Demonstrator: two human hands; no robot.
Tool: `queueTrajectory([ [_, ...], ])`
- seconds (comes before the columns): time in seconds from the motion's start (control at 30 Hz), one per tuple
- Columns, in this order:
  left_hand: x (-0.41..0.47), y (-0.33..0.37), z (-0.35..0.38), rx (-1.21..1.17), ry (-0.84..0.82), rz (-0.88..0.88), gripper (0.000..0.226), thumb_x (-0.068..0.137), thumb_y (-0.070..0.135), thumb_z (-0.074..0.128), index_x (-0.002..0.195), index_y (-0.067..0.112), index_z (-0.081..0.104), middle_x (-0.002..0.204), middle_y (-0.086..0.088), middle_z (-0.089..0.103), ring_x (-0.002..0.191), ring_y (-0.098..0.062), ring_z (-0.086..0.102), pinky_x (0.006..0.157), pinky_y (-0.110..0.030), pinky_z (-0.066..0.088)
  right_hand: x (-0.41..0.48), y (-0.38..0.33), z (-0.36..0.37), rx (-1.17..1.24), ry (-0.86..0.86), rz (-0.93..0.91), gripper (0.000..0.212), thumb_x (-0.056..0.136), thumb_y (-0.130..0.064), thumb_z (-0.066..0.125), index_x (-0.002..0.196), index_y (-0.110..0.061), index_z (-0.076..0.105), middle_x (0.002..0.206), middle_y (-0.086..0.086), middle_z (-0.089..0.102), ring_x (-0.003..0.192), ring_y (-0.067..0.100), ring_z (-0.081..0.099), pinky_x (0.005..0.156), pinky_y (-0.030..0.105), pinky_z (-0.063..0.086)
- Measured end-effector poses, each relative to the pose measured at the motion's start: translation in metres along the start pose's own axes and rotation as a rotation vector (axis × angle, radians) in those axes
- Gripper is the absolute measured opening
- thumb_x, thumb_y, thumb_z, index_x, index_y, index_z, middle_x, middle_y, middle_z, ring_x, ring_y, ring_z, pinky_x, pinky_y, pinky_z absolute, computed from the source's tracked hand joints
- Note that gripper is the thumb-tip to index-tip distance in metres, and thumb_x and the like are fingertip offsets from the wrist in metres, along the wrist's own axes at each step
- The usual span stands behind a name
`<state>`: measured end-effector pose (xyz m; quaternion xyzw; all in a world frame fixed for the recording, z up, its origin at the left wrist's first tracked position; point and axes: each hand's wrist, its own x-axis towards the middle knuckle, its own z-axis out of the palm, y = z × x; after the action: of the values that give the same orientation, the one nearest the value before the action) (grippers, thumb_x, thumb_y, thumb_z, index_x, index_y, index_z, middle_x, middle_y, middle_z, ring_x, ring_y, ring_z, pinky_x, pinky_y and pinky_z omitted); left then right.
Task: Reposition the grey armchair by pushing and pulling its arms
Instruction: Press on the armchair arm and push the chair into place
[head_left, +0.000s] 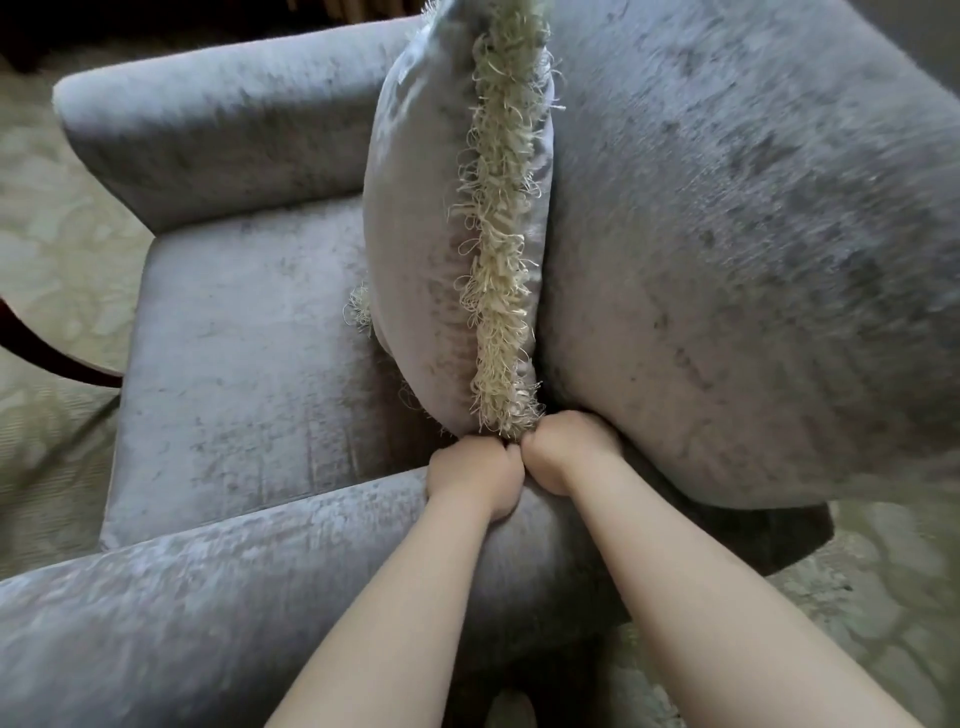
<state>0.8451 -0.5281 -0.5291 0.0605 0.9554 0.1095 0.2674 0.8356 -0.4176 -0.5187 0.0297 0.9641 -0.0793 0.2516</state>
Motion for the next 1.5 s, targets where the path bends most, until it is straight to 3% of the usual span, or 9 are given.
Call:
queueTrajectory([
  [0.3,-0.024,-0.006,0.006,0.036,-0.010,0.045,0.040,0.094,0.027,0.028,0.108,0.010,0.061,0.114,-0.013,0.061,0.100,-0.032,0.058,0.080,-0.037,0.045,-0.029,-0.009,0.013,-0.021,0.039,0.051,0.044,0.089,-0.035,0.036,0.113,-0.012,0.064,0.118,0.011,0.063,0.104,0.028,0.060,0.070,0.028,0.037],
  [0.5,-0.024,-0.009,0.012,0.081,0.027,0.050,0.042,0.095,0.031,0.026,0.106,0.010,0.061,0.113,-0.013,0.062,0.101,-0.032,0.058,0.079,-0.035,0.040,-0.030,-0.008,0.018,0.037,0.060,0.054,0.045,0.089,-0.034,0.034,0.115,-0.011,0.063,0.121,0.013,0.060,0.109,0.030,0.056,0.082,0.031,0.042],
  [0.63,-0.016,-0.012,0.017,0.074,0.043,0.038,0.043,0.095,0.033,0.027,0.106,0.010,0.061,0.116,-0.013,0.061,0.104,-0.031,0.057,0.081,-0.035,0.038,-0.025,-0.008,0.023,0.011,0.144,0.032,0.041,0.088,-0.032,0.036,0.108,-0.012,0.066,0.114,0.013,0.062,0.103,0.029,0.058,0.078,0.031,0.043],
  [0.97,-0.014,-0.011,0.018,0.019,0.063,0.026,0.042,0.094,0.034,0.029,0.104,0.011,0.063,0.115,-0.013,0.062,0.103,-0.031,0.057,0.080,-0.035,0.039,-0.021,-0.006,0.025,-0.026,0.154,-0.035,0.039,0.089,-0.028,0.036,0.103,-0.014,0.069,0.109,0.011,0.067,0.098,0.030,0.062,0.065,0.029,0.034],
  [1.2,-0.018,-0.012,0.013,-0.030,0.045,0.038,0.042,0.094,0.031,0.028,0.104,0.008,0.062,0.116,-0.015,0.061,0.102,-0.032,0.057,0.078,-0.035,0.041,-0.022,-0.006,0.020,-0.019,0.080,0.012,0.044,0.088,-0.034,0.035,0.108,-0.011,0.066,0.116,0.012,0.065,0.103,0.029,0.061,0.068,0.029,0.037],
  [1.5,-0.028,-0.011,0.012,-0.025,0.005,0.029,0.044,0.093,0.027,0.028,0.120,0.009,0.057,0.128,-0.016,0.055,0.111,-0.033,0.053,0.087,-0.037,0.042,-0.040,-0.007,0.018,-0.040,0.072,0.030,0.047,0.090,-0.038,0.032,0.116,-0.014,0.062,0.120,0.011,0.062,0.107,0.030,0.058,0.072,0.031,0.037],
])
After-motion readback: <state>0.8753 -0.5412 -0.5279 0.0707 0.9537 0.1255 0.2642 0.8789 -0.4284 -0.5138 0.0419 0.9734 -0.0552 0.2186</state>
